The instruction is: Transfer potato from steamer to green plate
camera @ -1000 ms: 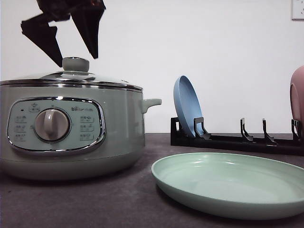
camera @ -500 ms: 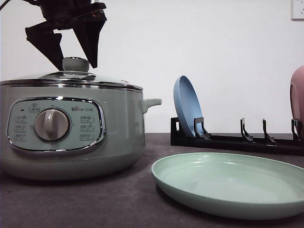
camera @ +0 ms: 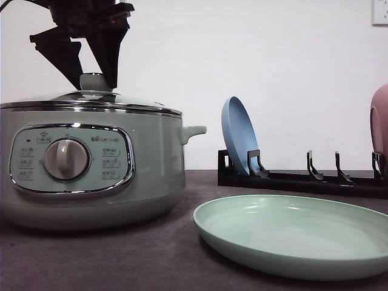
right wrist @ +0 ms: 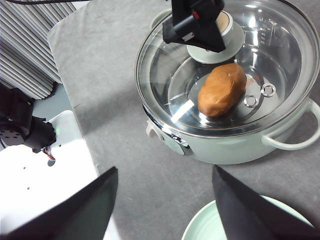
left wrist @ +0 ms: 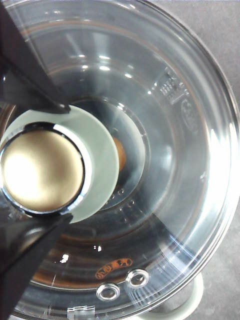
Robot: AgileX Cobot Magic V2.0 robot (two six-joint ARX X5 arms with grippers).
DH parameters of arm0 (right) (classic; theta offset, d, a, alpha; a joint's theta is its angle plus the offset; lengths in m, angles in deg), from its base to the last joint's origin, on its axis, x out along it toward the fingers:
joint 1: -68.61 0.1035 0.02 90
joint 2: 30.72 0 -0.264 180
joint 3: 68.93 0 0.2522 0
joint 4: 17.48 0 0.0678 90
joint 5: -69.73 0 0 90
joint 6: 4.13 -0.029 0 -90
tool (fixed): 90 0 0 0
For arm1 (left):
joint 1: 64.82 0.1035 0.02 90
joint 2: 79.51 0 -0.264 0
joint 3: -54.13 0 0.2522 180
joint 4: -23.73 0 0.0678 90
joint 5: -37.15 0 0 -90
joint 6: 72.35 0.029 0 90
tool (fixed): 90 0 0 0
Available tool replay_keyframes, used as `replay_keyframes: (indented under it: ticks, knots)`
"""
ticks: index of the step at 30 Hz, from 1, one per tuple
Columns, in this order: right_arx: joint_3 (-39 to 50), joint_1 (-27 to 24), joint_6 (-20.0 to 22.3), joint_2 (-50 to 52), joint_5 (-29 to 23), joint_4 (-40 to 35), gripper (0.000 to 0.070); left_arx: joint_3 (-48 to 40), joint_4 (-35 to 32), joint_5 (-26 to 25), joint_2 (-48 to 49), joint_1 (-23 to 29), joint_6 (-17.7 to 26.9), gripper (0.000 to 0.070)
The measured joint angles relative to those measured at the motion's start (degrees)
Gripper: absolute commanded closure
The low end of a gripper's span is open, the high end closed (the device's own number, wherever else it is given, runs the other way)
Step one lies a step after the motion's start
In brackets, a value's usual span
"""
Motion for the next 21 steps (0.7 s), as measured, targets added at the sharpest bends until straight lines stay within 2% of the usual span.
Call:
replay_keyframes:
  ticks: [4,9,21]
  knots:
    - [0.0,0.0,0.0,0.0,0.02,0.0,0.0328,0.1,0.06,-0.01,0.0,-0.23,-0.05,0.0557]
    - [0.0,0.0,0.0,0.02,0.0,0.0,0.0328,0.22,0.09,0.05,0.0,-0.26,0.2,0.0699]
    - [0.0,0.0,0.0,0.0,-1.09,-0.39,0.0327,0.26,-0.06,0.05,0.23,-0.12,0.2,0.0697]
